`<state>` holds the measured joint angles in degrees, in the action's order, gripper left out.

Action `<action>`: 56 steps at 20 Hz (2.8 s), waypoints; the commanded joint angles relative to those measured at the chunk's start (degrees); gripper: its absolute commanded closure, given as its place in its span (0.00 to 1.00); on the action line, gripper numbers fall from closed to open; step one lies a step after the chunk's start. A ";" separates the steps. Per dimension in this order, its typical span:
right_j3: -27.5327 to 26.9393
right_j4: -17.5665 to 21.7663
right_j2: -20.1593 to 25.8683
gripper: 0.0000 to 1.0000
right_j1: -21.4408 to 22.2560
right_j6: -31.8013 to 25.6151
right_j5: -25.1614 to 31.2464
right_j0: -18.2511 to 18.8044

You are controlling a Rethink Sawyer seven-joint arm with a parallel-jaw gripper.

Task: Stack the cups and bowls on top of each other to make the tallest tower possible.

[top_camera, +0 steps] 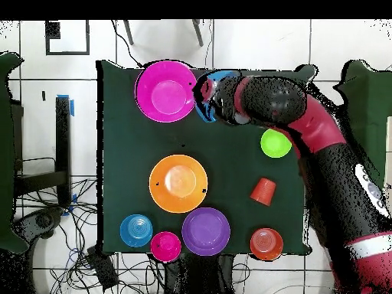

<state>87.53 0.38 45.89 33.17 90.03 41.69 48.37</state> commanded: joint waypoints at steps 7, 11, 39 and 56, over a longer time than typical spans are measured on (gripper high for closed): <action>3.74 14.32 13.51 1.00 -16.42 -10.79 -21.66 -1.18; 6.20 13.17 15.01 1.00 -13.24 -5.77 -17.59 -0.63; -0.99 9.50 27.06 1.00 -23.95 -13.30 -5.54 5.42; -1.51 14.82 36.45 1.00 -41.36 -19.82 -6.16 9.41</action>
<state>89.74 11.60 80.95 -3.14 90.03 31.61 58.37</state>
